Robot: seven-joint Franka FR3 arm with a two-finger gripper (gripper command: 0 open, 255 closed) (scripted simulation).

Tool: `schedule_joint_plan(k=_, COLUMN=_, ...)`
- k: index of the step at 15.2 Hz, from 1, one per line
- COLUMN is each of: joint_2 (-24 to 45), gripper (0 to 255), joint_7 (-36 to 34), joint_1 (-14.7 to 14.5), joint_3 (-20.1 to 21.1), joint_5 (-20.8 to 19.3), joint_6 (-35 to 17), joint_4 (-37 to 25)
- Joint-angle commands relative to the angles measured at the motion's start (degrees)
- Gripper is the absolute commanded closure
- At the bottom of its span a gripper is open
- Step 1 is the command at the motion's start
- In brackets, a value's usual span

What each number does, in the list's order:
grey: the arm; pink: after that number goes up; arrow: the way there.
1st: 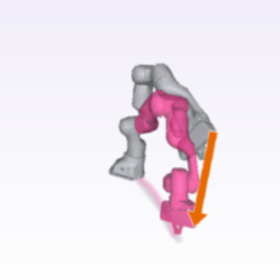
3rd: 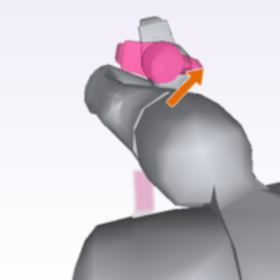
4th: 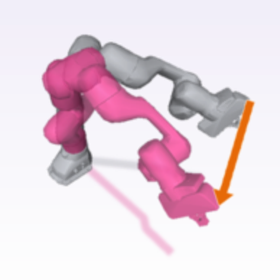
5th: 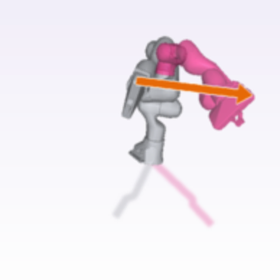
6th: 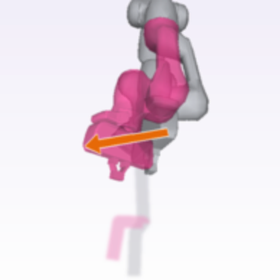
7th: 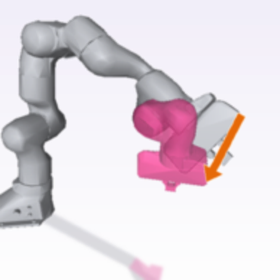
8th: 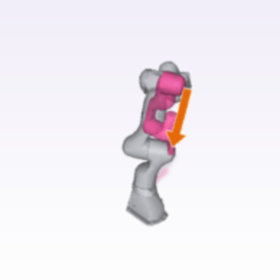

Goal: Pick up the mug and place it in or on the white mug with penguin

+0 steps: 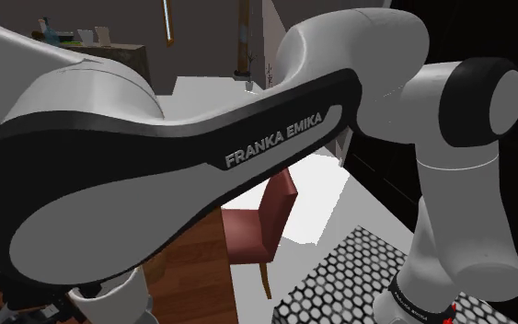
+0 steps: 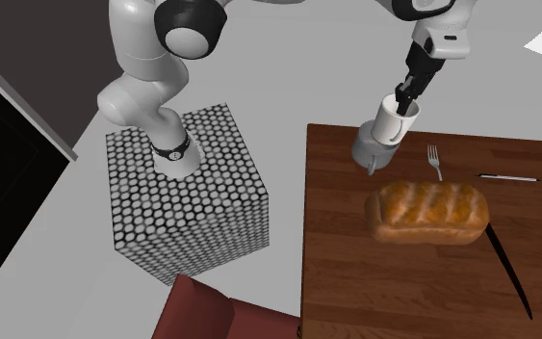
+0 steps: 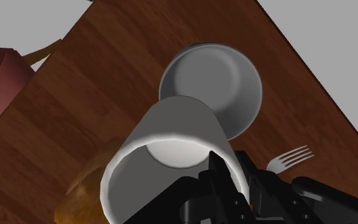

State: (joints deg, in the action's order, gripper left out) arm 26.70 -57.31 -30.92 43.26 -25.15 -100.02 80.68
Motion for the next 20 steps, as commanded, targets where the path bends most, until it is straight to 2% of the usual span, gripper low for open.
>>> schedule_joint_plan(k=1, joint_2=0.00, gripper=255, joint_7=-0.31, joint_1=0.33, joint_3=-0.06, joint_5=-0.12, joint_6=-1.58, joint_4=1.63)
schedule_joint_plan(k=7, joint_2=0.60, gripper=255, joint_7=-1.29, joint_1=0.82, joint_3=-0.44, joint_5=-0.84, joint_6=-5.55, joint_4=5.33)
schedule_joint_plan(k=15, joint_2=0.60, gripper=255, joint_7=-1.30, joint_1=0.83, joint_3=-0.42, joint_5=-0.85, joint_6=-5.55, joint_4=5.33)
schedule_joint_plan(k=16, joint_2=0.56, gripper=0, joint_7=-1.28, joint_1=0.88, joint_3=-0.41, joint_5=-0.83, joint_6=-5.59, joint_4=5.41)
schedule_joint_plan(k=20, joint_2=0.54, gripper=0, joint_7=-1.29, joint_1=0.88, joint_3=-0.40, joint_5=-0.82, joint_6=-5.60, joint_4=5.44)
